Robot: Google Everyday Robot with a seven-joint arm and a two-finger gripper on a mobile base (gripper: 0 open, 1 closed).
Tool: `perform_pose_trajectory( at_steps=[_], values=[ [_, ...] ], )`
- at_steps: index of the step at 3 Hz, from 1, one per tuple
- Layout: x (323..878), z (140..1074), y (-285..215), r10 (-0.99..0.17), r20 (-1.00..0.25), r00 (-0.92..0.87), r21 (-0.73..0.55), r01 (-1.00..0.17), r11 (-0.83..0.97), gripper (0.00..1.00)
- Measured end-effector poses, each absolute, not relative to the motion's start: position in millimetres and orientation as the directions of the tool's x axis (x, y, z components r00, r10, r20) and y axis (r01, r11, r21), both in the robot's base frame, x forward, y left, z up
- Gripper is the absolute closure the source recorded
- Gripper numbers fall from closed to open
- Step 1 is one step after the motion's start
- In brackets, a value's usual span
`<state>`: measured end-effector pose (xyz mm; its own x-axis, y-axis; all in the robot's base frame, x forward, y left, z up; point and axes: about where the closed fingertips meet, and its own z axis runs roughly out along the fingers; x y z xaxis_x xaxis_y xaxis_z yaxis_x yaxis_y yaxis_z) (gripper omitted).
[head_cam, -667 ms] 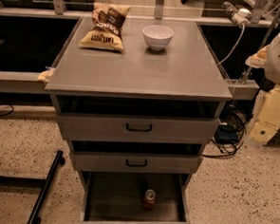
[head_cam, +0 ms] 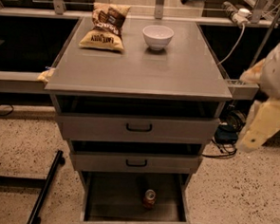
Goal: Pick coke can from bottom drawer and place on counter
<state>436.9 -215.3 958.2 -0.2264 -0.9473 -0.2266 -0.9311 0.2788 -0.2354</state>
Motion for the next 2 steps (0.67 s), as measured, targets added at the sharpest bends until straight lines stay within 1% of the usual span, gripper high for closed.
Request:
perform_pose_trajectory(
  at_steps=[1, 2],
  values=[
    [422.6, 883.2, -193.7, -0.914, -0.345, -0.212, -0.154, -0.948, 0.278, 0.38],
    [410.7, 768.6, -159.3, -0.855, -0.474, -0.211, -0.009, -0.970, 0.244, 0.61]
  ],
)
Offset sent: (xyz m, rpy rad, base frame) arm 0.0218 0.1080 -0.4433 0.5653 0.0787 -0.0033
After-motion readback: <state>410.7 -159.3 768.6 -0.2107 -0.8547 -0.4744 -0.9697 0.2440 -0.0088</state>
